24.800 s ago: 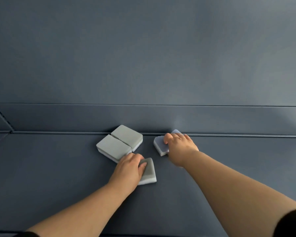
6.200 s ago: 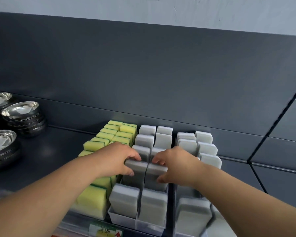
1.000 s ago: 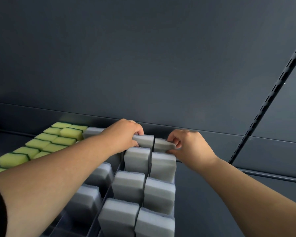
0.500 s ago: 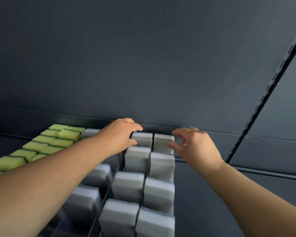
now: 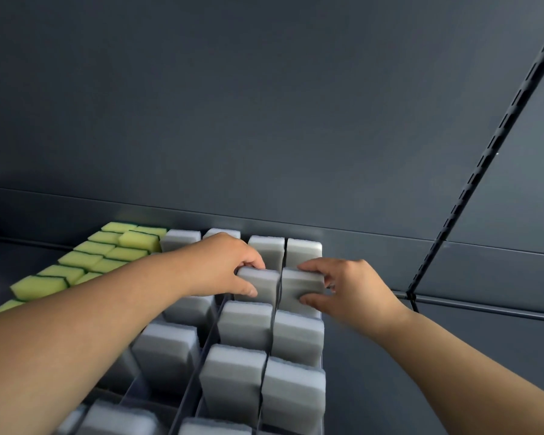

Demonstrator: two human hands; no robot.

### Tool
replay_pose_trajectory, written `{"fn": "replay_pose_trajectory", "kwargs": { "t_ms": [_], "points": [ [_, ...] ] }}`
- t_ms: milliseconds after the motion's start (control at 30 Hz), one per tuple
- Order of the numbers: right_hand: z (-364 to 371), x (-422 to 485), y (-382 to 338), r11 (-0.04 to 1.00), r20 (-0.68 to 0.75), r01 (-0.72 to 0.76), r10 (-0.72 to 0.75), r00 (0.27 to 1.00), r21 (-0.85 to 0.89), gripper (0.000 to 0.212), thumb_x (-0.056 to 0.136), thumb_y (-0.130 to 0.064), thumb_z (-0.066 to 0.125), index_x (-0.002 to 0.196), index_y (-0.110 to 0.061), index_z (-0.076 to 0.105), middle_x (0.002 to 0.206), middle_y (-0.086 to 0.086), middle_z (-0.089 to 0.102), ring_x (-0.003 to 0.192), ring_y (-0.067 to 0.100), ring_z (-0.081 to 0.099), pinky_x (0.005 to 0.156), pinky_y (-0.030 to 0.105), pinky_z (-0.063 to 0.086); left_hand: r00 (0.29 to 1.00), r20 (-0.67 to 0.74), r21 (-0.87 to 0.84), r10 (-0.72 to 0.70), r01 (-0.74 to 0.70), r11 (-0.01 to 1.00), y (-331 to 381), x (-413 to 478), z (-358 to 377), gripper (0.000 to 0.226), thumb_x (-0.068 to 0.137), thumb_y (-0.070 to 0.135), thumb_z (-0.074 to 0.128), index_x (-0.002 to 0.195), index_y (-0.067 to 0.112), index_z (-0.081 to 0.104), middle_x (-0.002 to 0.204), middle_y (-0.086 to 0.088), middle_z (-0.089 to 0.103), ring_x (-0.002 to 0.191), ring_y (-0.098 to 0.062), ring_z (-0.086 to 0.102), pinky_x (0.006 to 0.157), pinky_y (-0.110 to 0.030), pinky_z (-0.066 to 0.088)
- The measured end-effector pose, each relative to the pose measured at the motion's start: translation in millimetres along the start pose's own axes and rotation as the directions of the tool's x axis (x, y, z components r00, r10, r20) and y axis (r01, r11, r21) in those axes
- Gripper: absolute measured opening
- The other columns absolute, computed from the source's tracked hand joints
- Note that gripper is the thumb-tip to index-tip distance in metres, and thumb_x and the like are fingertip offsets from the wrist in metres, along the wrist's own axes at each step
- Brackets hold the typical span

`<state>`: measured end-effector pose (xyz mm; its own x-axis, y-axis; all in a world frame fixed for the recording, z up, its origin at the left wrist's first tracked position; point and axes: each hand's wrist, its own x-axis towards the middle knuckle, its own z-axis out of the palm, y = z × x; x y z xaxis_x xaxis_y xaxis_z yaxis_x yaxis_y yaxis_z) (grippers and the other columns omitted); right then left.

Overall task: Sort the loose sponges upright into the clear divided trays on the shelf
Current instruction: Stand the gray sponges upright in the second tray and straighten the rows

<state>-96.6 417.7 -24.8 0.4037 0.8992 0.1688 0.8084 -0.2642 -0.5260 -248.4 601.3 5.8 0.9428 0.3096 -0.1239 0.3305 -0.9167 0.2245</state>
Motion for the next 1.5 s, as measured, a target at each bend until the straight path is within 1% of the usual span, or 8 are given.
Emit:
{"fn": "replay_pose_trajectory", "kwargs": {
  "t_ms": [200,333,533,667,867,1033,1267,1500],
  "points": [
    [5,-2,-2,0.999,0.049,-0.003,0.005,0.999,-0.043,0.038,0.076,-0.032,0.077,0.112,-0.036,0.065,0.085,-0.025,0.059,0.080,0.004,0.056,0.075,0.016,0.045,0.999,-0.050,0.016,0.003,-0.002,1.000,2,-2,4,0.033,0.075,0.040,0.074,0.107,0.036,0.064,0.087,0.018,0.057,0.077,-0.001,0.046,0.064,-0.015,0.036],
    [5,-3,-2,0.998,0.004,-0.012,0.012,1.000,-0.060,0.040,0.078,-0.034,0.075,0.116,-0.035,0.064,0.094,-0.021,0.063,0.082,0.006,0.056,0.079,0.019,0.046,0.991,-0.128,0.000,-0.035,0.035,0.999,0,1,6,0.033,0.073,0.043,0.075,0.103,0.038,0.063,0.082,0.017,0.053,0.079,-0.003,0.045,0.068,-0.023,0.035],
    [10,-3,1,0.997,-0.033,-0.028,0.026,0.999,-0.067,0.044,0.079,-0.035,0.074,0.121,-0.036,0.060,0.110,-0.012,0.066,0.092,0.010,0.059,0.085,0.023,0.047,0.992,-0.105,-0.015,-0.076,0.075,0.997,0,5,13,0.037,0.074,0.042,0.074,0.109,0.037,0.061,0.099,0.015,0.059,0.087,-0.007,0.048,0.081,-0.031,0.048],
    [14,0,4,0.997,-0.008,-0.057,0.057,0.998,-0.057,0.046,0.080,-0.036,0.072,0.124,-0.036,0.058,0.113,-0.010,0.065,0.093,0.011,0.059,0.087,0.025,0.048,0.992,-0.110,0.007,-0.069,0.070,0.998,4,7,12,0.039,0.076,0.039,0.074,0.112,0.035,0.061,0.099,0.017,0.055,0.089,-0.007,0.047,0.081,-0.027,0.044],
    [9,0,6,0.996,-0.002,-0.072,0.072,0.997,-0.055,0.061,0.077,-0.039,0.074,0.133,-0.035,0.050,0.126,-0.010,0.059,0.108,0.010,0.058,0.095,0.026,0.046,0.989,-0.111,0.043,-0.100,0.105,0.994,6,5,9,0.057,0.076,0.044,0.073,0.128,0.035,0.053,0.117,0.014,0.056,0.114,-0.011,0.047,0.095,-0.028,0.043],
    [-3,-2,0,0.998,-0.014,-0.043,0.043,0.999,-0.054,0.069,0.071,-0.044,0.077,0.134,-0.037,0.049,0.126,-0.011,0.057,0.102,0.009,0.061,0.093,0.021,0.046,0.987,-0.137,0.044,-0.089,0.096,0.994,9,-2,3,0.062,0.073,0.046,0.075,0.129,0.031,0.053,0.118,0.013,0.055,0.118,-0.010,0.047,0.095,-0.021,0.037],
    [-16,-2,-30,0.998,-0.091,0.059,-0.062,0.994,-0.039,0.043,0.079,-0.047,0.070,0.120,-0.034,0.062,0.111,-0.019,0.059,0.096,-0.002,0.054,0.078,0.003,0.036,0.934,-0.321,-0.001,-0.158,0.166,0.986,-23,-35,-24,0.035,0.084,0.038,0.067,0.117,0.026,0.064,0.115,0.005,0.064,0.105,-0.010,0.058,0.085,-0.018,0.037],
    [4,32,-93,0.989,0.020,0.063,-0.060,0.998,-0.130,0.034,0.086,-0.037,0.066,0.119,-0.032,0.062,0.115,-0.017,0.064,0.096,-0.001,0.055,0.084,0.016,0.043,0.956,-0.246,0.044,-0.161,0.177,0.983,-94,-49,-37,0.029,0.084,0.038,0.067,0.112,0.031,0.066,0.109,0.008,0.065,0.103,-0.011,0.059,0.087,-0.023,0.043]
  ]
}}
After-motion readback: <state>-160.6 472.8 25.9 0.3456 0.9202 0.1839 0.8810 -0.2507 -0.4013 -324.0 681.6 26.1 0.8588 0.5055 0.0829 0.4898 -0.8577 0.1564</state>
